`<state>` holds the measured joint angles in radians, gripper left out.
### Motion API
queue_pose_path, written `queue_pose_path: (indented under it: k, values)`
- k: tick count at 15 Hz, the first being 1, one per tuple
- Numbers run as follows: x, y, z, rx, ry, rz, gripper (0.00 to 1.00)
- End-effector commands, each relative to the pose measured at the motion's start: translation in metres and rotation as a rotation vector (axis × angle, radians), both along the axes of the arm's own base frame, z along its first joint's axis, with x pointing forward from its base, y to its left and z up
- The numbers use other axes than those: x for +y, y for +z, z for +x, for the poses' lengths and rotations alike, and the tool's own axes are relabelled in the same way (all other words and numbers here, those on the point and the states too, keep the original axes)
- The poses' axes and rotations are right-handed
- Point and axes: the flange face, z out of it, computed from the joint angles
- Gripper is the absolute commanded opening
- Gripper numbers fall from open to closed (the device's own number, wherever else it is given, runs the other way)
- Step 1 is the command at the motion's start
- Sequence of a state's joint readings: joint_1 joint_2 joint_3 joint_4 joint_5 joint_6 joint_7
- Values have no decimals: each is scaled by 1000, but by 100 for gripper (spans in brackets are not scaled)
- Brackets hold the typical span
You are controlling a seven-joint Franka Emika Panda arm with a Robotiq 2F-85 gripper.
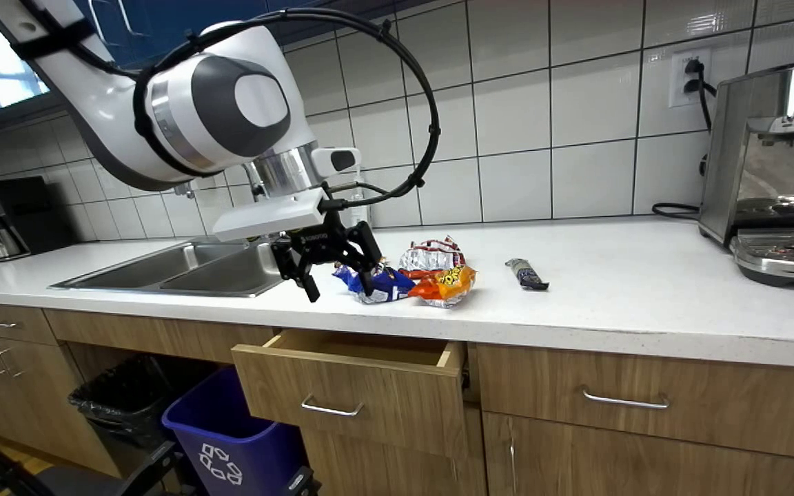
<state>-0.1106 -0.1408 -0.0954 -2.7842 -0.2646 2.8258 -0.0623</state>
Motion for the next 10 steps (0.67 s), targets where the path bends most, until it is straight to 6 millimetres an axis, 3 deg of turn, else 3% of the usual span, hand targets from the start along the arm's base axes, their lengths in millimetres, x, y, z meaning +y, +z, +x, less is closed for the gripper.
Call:
queue_pose_path:
  k: [1,10]
  values:
    - [5,-13,2,-18,-12,-22,100]
    - [20,-39,4,-44,-56,-35,100]
